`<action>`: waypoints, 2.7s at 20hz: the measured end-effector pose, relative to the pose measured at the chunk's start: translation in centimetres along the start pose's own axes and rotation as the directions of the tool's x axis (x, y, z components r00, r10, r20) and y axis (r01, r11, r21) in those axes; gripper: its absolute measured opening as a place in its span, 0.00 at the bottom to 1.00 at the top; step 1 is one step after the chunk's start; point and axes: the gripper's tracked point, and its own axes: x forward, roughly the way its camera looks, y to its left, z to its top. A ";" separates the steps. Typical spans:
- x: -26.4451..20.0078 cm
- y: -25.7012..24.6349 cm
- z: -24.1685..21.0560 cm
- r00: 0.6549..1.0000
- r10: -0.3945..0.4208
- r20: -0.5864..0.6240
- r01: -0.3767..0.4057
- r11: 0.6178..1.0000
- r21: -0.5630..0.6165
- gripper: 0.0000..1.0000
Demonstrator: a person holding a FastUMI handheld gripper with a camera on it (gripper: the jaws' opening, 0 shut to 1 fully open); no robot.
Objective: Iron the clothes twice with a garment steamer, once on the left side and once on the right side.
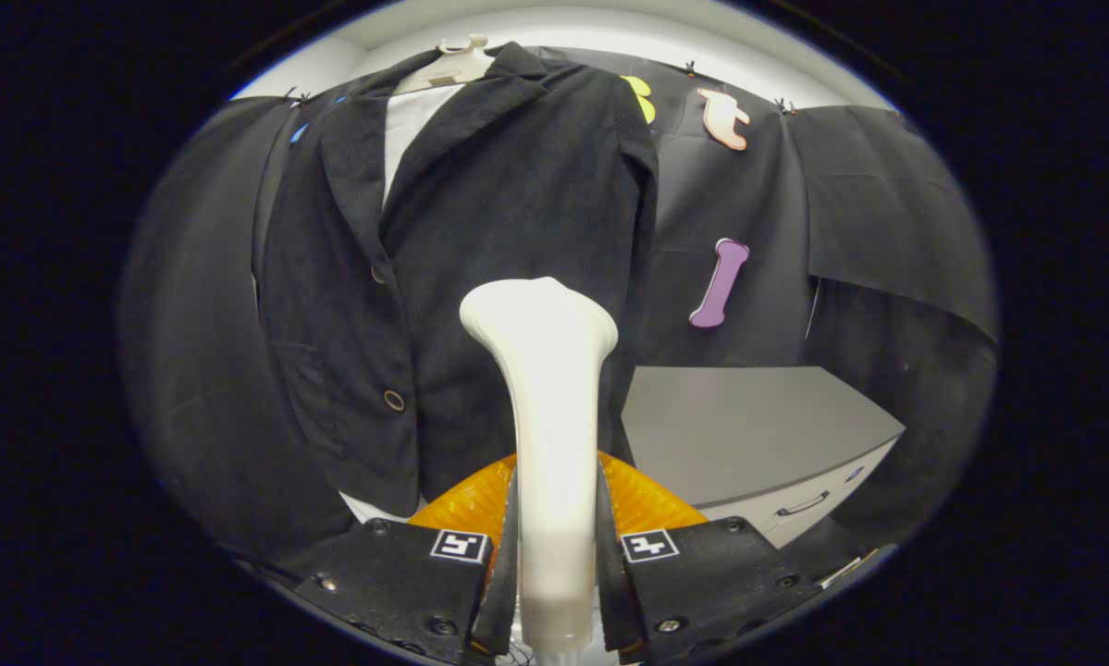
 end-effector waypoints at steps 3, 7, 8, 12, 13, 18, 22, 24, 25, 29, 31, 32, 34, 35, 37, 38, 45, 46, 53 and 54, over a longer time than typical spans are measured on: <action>0.5 0.1 -1.3 1.000 0.002 -0.018 -0.002 1.000 -0.003 0.39; 1.0 0.2 -3.1 0.999 0.007 -0.041 -0.007 1.000 -0.007 0.39; 1.2 0.3 -3.7 0.999 0.007 -0.047 -0.008 1.000 -0.009 0.39; 2.1 0.9 -5.4 0.997 0.012 -0.071 -0.014 1.000 -0.023 0.39; 2.4 0.8 -5.8 0.997 0.012 -0.075 -0.014 1.000 -0.025 0.39; 2.7 0.9 -7.4 0.994 0.016 -0.107 -0.019 0.999 -0.030 0.39; 2.9 0.9 -8.5 0.991 0.028 -0.132 -0.034 0.998 -0.047 0.39; 3.2 0.9 -9.3 0.989 0.034 -0.144 -0.042 0.998 -0.054 0.39; 3.2 0.8 -9.5 0.988 0.035 -0.150 -0.043 0.998 -0.054 0.39; 3.5 0.6 -10.0 0.984 0.036 -0.172 -0.048 0.997 -0.063 0.39; 3.9 0.5 -10.4 0.983 0.040 -0.181 -0.052 0.997 -0.062 0.39; 4.1 0.6 -10.7 0.982 0.041 -0.184 -0.053 0.997 -0.061 0.39; 4.0 0.5 -10.6 0.980 0.049 -0.192 -0.059 0.997 -0.052 0.39; 3.9 0.4 -10.3 0.980 0.051 -0.192 -0.061 0.997 -0.045 0.39; 3.5 0.4 -9.6 0.981 0.057 -0.187 -0.064 0.998 -0.030 0.39; 3.2 0.3 -8.9 0.983 0.057 -0.176 -0.062 0.998 -0.024 0.39; -1.9 -0.5 0.4 0.999 0.050 -0.019 -0.049 0.998 0.043 0.39; -2.6 -0.1 2.1 0.998 0.059 0.008 -0.059 0.997 0.051 0.39; -7.4 3.0 14.3 0.979 0.105 0.173 -0.111 0.993 0.030 0.39; -7.9 4.0 16.0 0.975 0.115 0.193 -0.122 0.992 0.026 0.39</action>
